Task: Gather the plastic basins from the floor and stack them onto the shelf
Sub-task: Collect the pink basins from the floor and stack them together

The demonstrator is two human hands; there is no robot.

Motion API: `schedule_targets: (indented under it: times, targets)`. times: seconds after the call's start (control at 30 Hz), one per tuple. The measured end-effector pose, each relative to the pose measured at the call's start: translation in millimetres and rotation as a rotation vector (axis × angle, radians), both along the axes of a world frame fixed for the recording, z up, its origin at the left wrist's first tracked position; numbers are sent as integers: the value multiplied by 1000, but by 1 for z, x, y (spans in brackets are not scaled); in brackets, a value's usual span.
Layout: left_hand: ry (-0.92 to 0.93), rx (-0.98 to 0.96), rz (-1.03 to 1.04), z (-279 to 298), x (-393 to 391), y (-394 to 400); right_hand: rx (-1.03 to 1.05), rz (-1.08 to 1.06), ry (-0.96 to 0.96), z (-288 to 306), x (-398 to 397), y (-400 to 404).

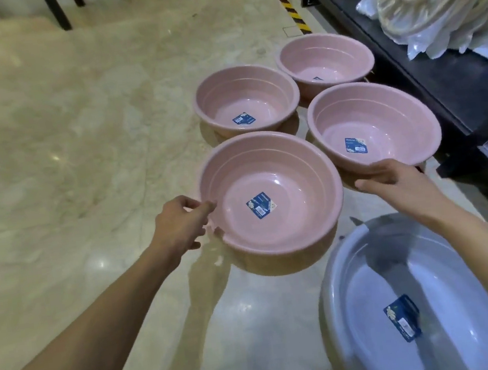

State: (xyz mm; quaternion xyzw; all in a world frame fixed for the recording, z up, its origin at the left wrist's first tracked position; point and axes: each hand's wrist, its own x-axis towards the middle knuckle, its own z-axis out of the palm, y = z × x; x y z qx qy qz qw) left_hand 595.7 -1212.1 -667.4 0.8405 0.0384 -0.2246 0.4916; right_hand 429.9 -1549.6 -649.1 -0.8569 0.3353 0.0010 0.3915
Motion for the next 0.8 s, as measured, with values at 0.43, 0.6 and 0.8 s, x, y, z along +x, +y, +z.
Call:
schedule_targets:
  times: [0.43,0.6,0.8]
  targets:
    - [91,264,-114,-52,31,-9,-226,30,529,-60,78,11]
    - [164,146,29,-75,25,-27,-187,-10,595,-77,80,15]
    - [120,67,80,-81,25,-27,-118,-35,534,-77,82,12]
